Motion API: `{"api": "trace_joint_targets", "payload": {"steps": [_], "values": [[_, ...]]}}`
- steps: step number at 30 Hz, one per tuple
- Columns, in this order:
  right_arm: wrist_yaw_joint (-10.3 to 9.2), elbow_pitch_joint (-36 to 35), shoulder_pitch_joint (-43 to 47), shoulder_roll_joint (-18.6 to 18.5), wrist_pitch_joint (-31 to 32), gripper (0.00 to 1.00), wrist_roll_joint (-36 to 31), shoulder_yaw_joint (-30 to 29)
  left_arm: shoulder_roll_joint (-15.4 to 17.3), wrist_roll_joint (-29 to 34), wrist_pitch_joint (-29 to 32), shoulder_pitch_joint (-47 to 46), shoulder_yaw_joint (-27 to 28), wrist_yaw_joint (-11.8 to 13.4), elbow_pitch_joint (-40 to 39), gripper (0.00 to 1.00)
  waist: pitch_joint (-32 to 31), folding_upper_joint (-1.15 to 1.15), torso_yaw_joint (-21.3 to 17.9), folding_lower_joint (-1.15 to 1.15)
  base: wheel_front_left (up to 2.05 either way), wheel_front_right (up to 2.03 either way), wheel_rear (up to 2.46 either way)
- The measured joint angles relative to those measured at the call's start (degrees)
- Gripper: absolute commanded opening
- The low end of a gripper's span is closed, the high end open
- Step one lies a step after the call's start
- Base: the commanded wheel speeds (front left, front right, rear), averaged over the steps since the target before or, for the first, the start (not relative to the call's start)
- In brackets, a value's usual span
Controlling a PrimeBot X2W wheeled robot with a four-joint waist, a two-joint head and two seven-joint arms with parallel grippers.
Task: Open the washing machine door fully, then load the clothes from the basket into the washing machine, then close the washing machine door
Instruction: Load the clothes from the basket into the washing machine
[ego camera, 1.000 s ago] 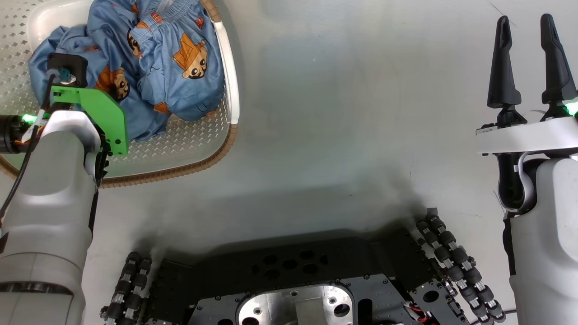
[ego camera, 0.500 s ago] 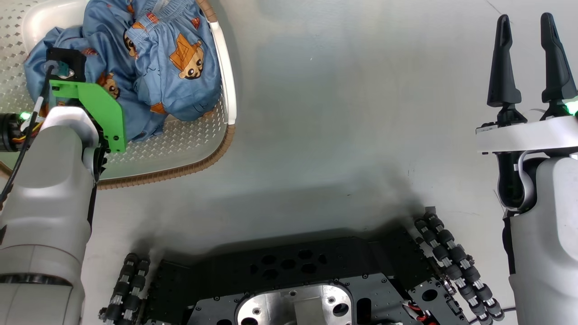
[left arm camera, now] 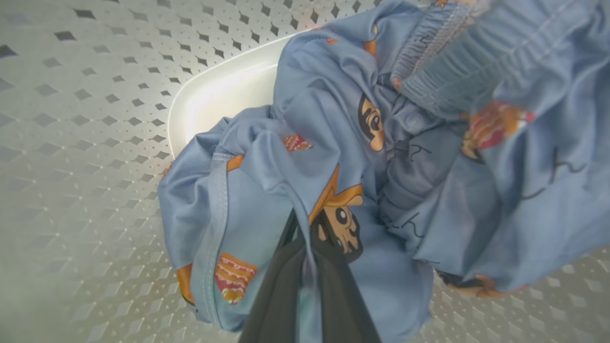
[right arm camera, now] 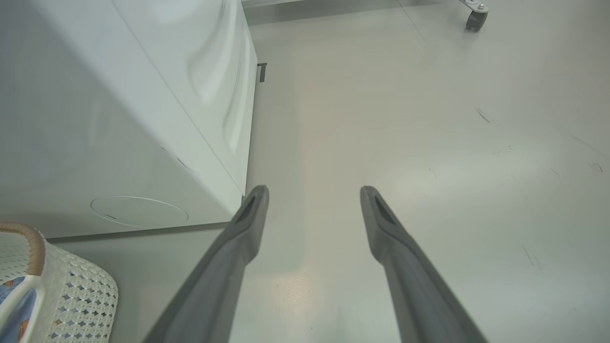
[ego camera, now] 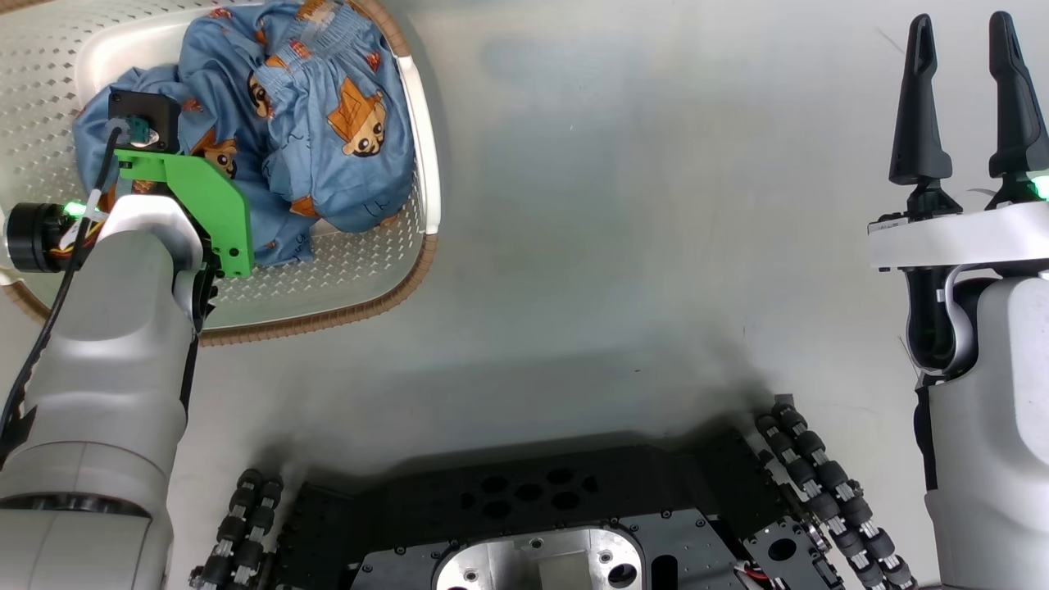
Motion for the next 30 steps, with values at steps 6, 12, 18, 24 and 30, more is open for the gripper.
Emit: {"api": "trace_joint_targets", "payload": {"steps": [6,12,18,24,30], "values": [[0.0,1.1,-0.86,0.0,0.0,1.0,-0.03,-0.3,-1.27,-0.69,-3.66,0.03,0.13,-0.58,0.07,0.0,-2.76,0.0,0.44,0.0,0.0,0.0,0.0],[0.01,2.13,-0.93,0.01,0.0,1.0,-0.18,-0.53,-2.3,-1.53,-7.13,0.54,0.38,-1.35,0.29,0.0,-5.83,0.0,0.99,0.0,0.0,0.0,0.0],[0.01,3.94,-0.92,0.0,0.0,1.0,-0.36,-0.44,-2.33,-1.91,-9.92,3.39,0.59,-2.01,1.72,0.0,-9.57,0.0,1.48,0.0,0.0,0.0,0.0],[0.01,5.31,-0.75,0.04,0.0,1.0,-0.45,0.11,-2.33,-2.21,-12.8,6.12,0.59,-2.57,2.08,0.0,-13.76,0.0,1.92,0.0,0.0,0.0,0.0],[0.01,6.88,0.55,0.07,0.0,1.0,-0.42,0.57,-2.35,-2.22,-14.78,8.44,0.44,-3.02,2.34,0.0,-18.28,0.0,2.26,0.0,0.0,0.0,0.0]]}}
